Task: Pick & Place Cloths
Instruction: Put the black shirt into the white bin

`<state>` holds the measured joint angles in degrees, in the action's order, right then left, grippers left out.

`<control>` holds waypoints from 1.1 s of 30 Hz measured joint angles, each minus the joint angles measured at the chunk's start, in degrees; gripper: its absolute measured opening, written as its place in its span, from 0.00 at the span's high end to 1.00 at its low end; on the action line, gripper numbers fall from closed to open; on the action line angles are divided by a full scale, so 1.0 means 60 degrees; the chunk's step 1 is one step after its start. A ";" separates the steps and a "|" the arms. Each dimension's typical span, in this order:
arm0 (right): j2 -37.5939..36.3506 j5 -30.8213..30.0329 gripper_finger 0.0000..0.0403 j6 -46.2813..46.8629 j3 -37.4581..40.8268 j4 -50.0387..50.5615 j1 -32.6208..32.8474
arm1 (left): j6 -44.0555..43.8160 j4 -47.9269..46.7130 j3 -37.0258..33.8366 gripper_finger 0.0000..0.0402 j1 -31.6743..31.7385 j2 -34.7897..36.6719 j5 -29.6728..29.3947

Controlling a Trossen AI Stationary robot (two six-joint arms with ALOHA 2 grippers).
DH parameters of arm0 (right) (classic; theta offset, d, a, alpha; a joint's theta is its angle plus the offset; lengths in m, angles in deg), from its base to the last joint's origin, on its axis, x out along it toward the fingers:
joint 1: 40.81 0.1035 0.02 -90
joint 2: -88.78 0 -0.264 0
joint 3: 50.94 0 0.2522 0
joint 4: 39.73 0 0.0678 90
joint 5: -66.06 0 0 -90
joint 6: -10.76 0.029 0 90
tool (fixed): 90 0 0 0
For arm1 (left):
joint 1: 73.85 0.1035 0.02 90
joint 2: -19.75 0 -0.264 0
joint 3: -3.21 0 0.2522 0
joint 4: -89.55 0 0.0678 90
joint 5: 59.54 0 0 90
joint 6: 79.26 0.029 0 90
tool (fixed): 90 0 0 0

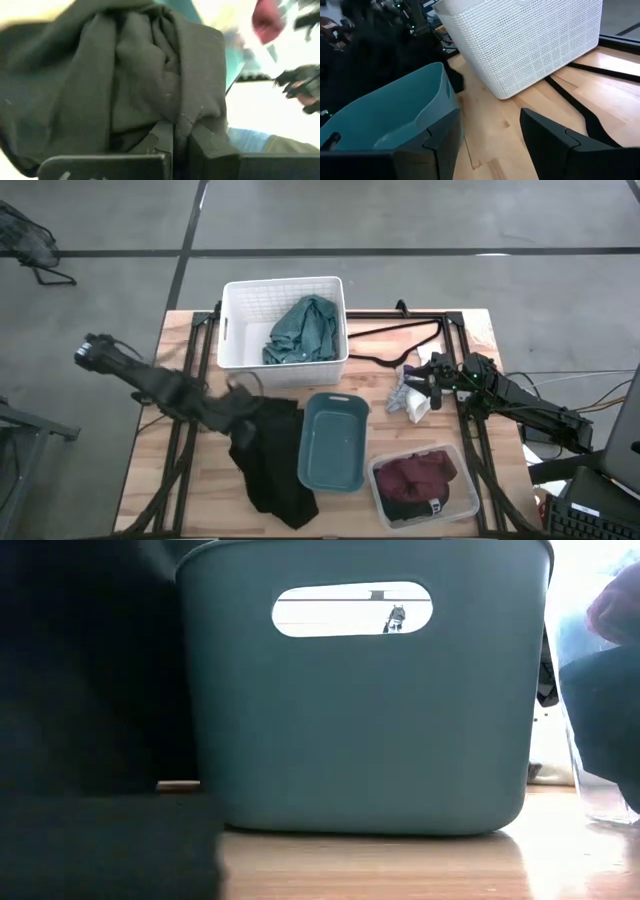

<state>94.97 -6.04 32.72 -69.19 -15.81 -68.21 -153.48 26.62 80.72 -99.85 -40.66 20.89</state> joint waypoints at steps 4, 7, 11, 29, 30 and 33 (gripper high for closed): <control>0.0000 0.0000 0.51 -0.0261 0.0000 -0.0005 0.0000 | 0.0184 -0.1812 0.1934 0.95 0.0003 0.0333 -0.1273; 0.0027 0.0002 0.53 -0.0444 0.0000 0.0000 0.0000 | 0.0513 -0.2804 0.3482 0.96 0.0003 0.0232 -0.2052; 0.0044 0.0002 0.56 -0.0433 0.0000 0.0000 0.0000 | 0.1747 -0.2847 0.5384 0.96 0.0003 -0.0061 -0.3159; 0.0062 0.0006 0.71 -0.0409 0.0000 -0.0001 0.0000 | 1.2080 0.2602 1.0799 0.94 0.0014 -0.1538 -0.8673; 0.0062 0.0006 0.71 -0.0409 0.0000 -0.0001 0.0000 | 1.2979 0.3216 1.0854 0.94 0.0014 -0.1605 -0.8896; 0.0062 0.0006 0.74 -0.0408 0.0000 -0.0001 0.0002 | 1.5307 0.4544 1.0901 0.94 0.0032 -0.1728 -0.9249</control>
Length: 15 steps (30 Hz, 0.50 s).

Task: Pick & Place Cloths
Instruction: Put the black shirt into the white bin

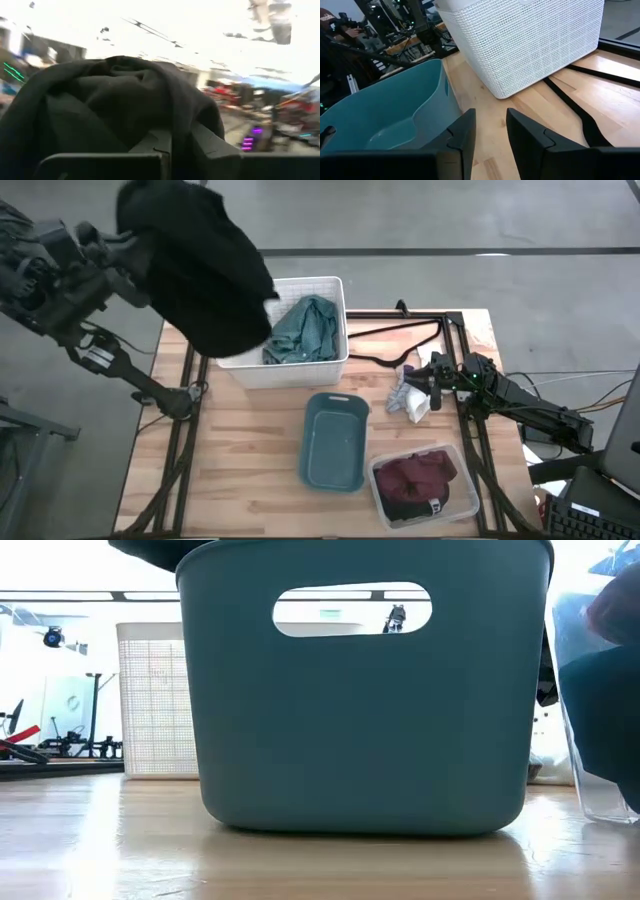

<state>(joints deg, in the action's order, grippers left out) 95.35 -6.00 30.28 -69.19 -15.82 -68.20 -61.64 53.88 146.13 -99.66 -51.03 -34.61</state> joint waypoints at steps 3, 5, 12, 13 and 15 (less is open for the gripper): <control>0.0000 0.0001 0.77 0.0140 0.0000 0.0000 0.0001 | 0.1234 0.0549 -0.0006 0.94 0.0315 -0.0164 -0.0539; 0.0000 0.0000 0.79 0.0292 0.0000 0.0000 -0.0002 | 0.1397 0.0558 -0.0017 0.94 0.0709 -0.0291 -0.0703; 0.0000 0.0004 0.85 0.0446 0.0000 0.0000 -0.0001 | 0.1222 0.0208 -0.0492 0.93 0.2986 -0.0934 0.0211; 0.0000 0.0004 0.86 0.0483 0.0000 0.0000 0.0001 | 0.0989 -0.0029 -0.0537 0.93 0.3262 -0.1047 0.0527; 0.0000 0.0004 0.87 0.0599 0.0000 0.0000 0.0002 | 0.0397 -0.0663 -0.0596 0.93 0.3767 -0.1269 0.1210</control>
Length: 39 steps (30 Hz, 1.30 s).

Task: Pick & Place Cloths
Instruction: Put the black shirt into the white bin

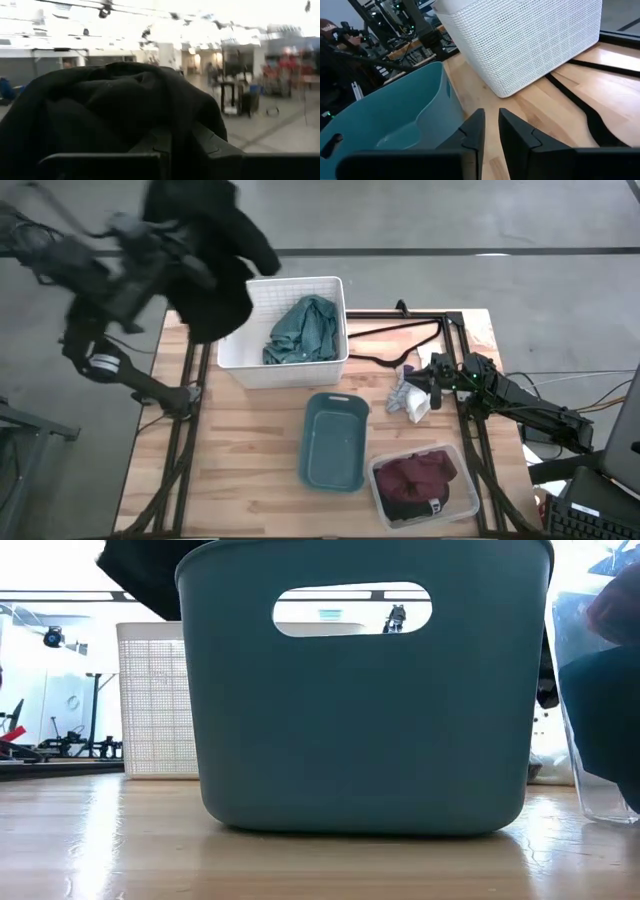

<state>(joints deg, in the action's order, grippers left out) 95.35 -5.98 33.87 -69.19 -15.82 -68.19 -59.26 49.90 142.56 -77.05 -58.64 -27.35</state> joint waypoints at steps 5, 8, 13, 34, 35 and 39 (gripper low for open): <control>-0.0002 0.0007 0.89 0.0474 0.0000 0.0000 -0.0004 | -0.1845 -0.1918 -0.0056 0.93 0.1395 -0.0626 0.1738; -0.0004 0.0007 0.89 0.0530 0.0000 0.0000 -0.0003 | -0.2551 -0.3074 -0.0114 0.93 0.2083 -0.1127 0.2683; -0.0004 0.0009 0.86 0.0730 0.0000 -0.0001 -0.0002 | -0.3307 -0.5127 -0.0023 0.93 0.2909 -0.1474 0.3314; 0.0000 -0.0007 0.71 0.0471 0.0000 0.0000 -0.0002 | -0.4635 -0.9794 -0.3191 0.88 0.4098 -0.2925 0.6949; 0.0000 -0.0007 0.70 0.0473 0.0000 -0.0001 -0.0001 | -0.4604 -0.9571 -0.3462 0.85 0.4095 -0.2945 0.7105; 0.0000 -0.0007 0.67 0.0584 0.0000 -0.0003 0.0000 | -0.4635 -0.8950 -0.4218 0.72 0.4104 -0.2917 0.7525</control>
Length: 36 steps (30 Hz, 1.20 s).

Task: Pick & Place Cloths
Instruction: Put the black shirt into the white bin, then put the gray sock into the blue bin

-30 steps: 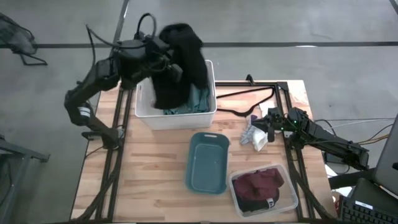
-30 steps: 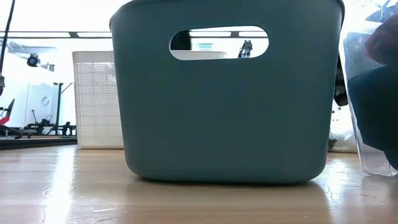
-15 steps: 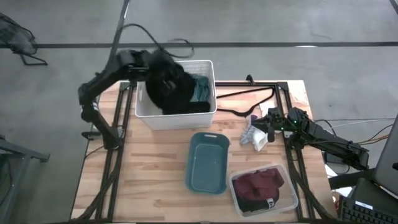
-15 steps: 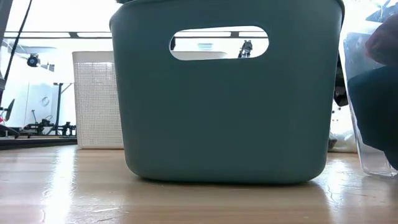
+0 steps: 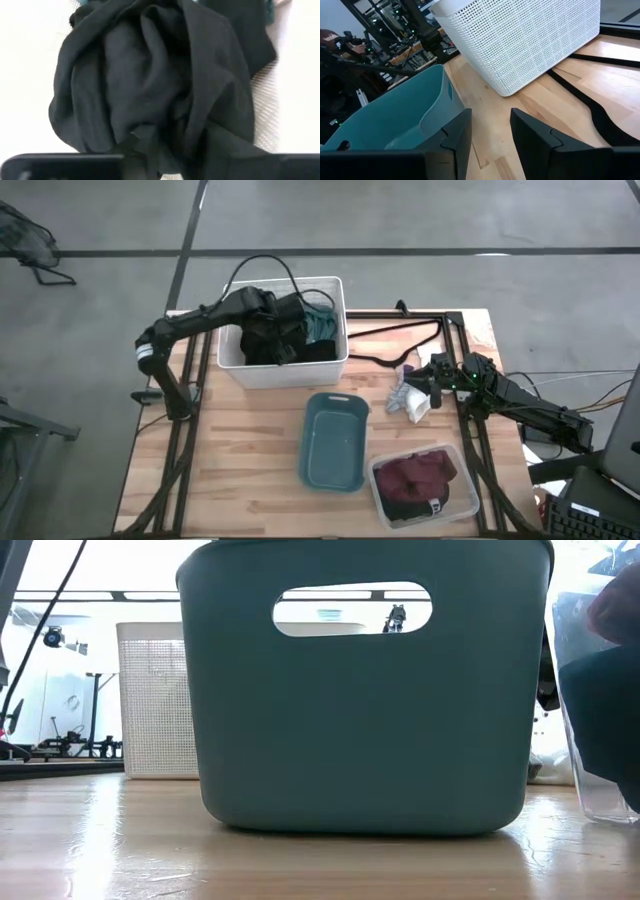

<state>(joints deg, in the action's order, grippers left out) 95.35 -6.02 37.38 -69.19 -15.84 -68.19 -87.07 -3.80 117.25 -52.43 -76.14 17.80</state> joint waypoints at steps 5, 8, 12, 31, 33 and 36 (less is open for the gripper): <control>0.0000 0.0002 0.64 0.0387 0.0004 -0.0130 -0.0002 | 0.0065 0.0302 -0.0257 0.55 0.0016 0.0036 -0.0036; 0.0000 0.0001 0.62 0.1392 0.0004 -0.0543 -0.0002 | 0.0033 0.0302 -0.0144 0.49 0.0001 0.0267 -0.0030; -0.0004 0.0012 0.60 0.2638 0.0004 -0.1088 -0.0003 | 0.0029 0.0351 0.0495 0.46 0.0012 0.0576 -0.0041; 0.0000 -0.0214 0.51 0.5133 0.0004 -0.4789 0.0000 | -0.0150 0.2778 0.1460 0.45 -0.0024 0.1648 0.0793; 0.0000 -0.0713 0.52 0.5425 0.0004 -0.5207 -0.0003 | -0.0223 0.3307 0.1312 0.45 -0.0021 0.1624 0.1097; -0.0005 -0.1435 0.53 0.6191 0.0004 -0.5869 -0.0003 | -0.0552 0.4475 0.0926 0.46 -0.0029 0.1620 0.1943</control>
<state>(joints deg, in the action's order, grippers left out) 95.32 -14.63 74.52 -69.17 -51.05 -68.21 -90.38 23.05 122.81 -52.60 -66.42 29.45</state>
